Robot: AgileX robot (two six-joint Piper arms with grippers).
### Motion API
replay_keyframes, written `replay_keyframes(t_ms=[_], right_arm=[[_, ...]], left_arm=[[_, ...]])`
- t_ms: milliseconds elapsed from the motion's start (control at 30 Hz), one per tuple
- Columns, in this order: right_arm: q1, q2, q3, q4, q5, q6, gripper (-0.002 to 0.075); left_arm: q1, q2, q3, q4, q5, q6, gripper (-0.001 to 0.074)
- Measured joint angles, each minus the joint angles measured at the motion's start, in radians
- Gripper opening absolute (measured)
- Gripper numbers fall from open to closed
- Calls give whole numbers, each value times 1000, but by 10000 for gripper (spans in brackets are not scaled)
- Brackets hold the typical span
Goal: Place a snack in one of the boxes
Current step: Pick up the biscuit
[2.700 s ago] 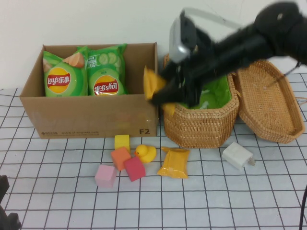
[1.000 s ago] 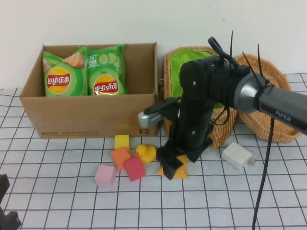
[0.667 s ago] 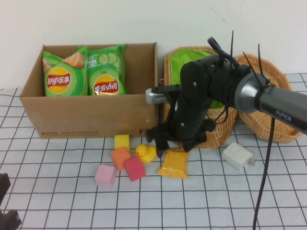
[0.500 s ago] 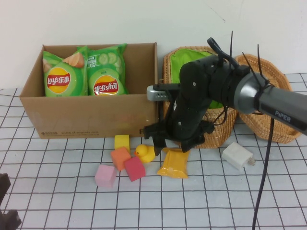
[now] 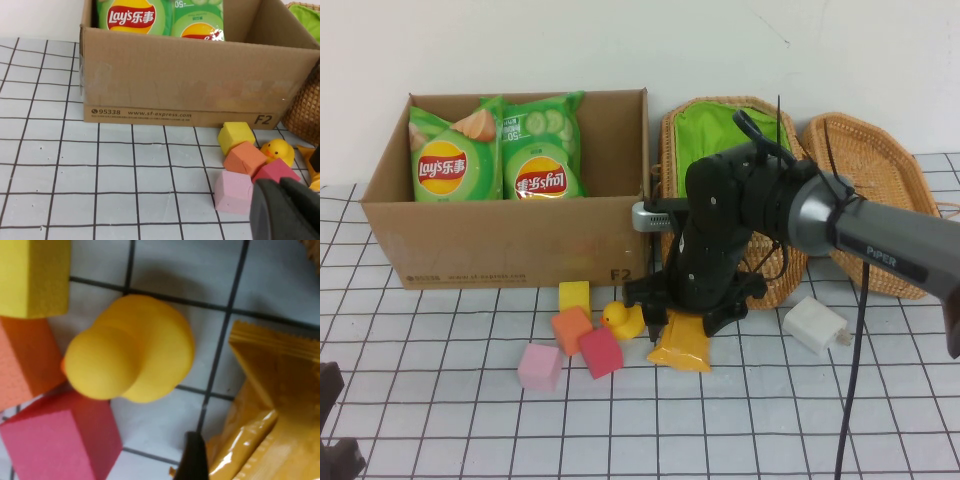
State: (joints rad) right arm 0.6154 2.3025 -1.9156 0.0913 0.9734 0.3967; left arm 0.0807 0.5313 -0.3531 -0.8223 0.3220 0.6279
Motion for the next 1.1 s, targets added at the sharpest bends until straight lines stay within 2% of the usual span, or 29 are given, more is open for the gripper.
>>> replay_keyframes(t_ms=[867, 1100], right_arm=[[0, 20, -10, -17, -6, 11, 545], [0, 22, -25, -68, 54, -63, 503]], left_arm=[[0, 0, 0, 0, 3, 2, -1], [0, 0, 0, -9, 3, 2, -1]])
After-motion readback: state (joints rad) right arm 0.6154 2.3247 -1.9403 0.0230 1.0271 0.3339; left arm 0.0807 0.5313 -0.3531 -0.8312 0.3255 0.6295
